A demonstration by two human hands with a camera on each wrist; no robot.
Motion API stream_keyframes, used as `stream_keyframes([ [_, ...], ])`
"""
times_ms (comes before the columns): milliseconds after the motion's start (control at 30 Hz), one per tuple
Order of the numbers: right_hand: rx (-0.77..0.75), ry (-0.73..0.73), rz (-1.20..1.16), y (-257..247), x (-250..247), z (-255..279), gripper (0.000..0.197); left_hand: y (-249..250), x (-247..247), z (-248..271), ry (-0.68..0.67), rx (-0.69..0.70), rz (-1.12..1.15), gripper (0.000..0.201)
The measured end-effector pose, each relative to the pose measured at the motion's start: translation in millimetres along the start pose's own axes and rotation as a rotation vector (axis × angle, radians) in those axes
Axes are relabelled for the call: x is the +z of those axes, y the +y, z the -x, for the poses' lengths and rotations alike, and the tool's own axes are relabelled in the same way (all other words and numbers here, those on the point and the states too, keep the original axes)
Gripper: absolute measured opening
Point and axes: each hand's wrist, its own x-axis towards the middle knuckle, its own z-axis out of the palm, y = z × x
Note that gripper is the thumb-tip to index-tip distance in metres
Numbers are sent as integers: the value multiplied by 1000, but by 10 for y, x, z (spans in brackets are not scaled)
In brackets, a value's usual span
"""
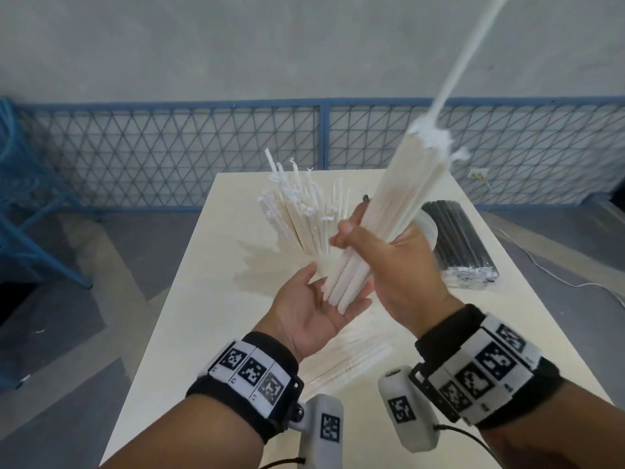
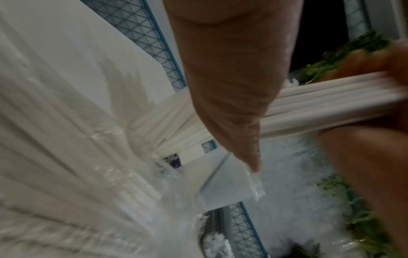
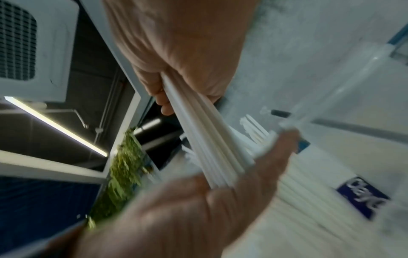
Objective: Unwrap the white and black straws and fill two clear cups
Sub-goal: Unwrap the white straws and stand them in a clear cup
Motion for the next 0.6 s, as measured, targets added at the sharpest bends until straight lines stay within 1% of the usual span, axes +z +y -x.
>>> stream_keyframes([
  [67, 48, 11, 92, 86, -12, 14, 7, -36, 87, 25, 57, 88, -216, 49],
  [100, 64, 17, 136, 103, -42, -4, 8, -52, 119, 48, 119, 173, -383, 48],
  [133, 87, 27, 186, 112, -91, -28, 9, -63, 141, 81, 195, 312, -557, 46],
  [167, 118, 25, 256, 114, -148, -51, 11, -64, 149, 109, 261, 515, -713, 40],
  [200, 155, 4, 350, 130, -209, -56, 13, -54, 159, 155, 298, 767, -835, 33],
  [233, 196, -30, 451, 165, -270, -47, 15, -24, 208, 243, 282, 1025, -921, 27],
  [267, 236, -75, 541, 212, -320, -20, 15, 15, 286, 342, 206, 1242, -958, 25],
  [300, 269, -129, 617, 268, -362, 14, 15, 69, 390, 430, 113, 1410, -987, 30],
  [333, 298, -180, 676, 331, -390, 55, 15, 146, 491, 477, 32, 1538, -1024, 41],
  [367, 323, -221, 717, 380, -404, 90, 17, 237, 602, 501, -21, 1628, -1081, 51],
  [400, 343, -250, 741, 415, -408, 117, 18, 336, 716, 522, -45, 1673, -1163, 57],
  [433, 354, -269, 743, 433, -401, 132, 19, 418, 810, 521, -46, 1677, -1239, 58],
  [500, 342, -276, 721, 418, -363, 119, 20, 487, 895, 468, -37, 1607, -1333, 56],
  [600, 282, -247, 654, 360, -309, 32, 21, 338, 768, 333, -20, 1482, -1403, 57],
])
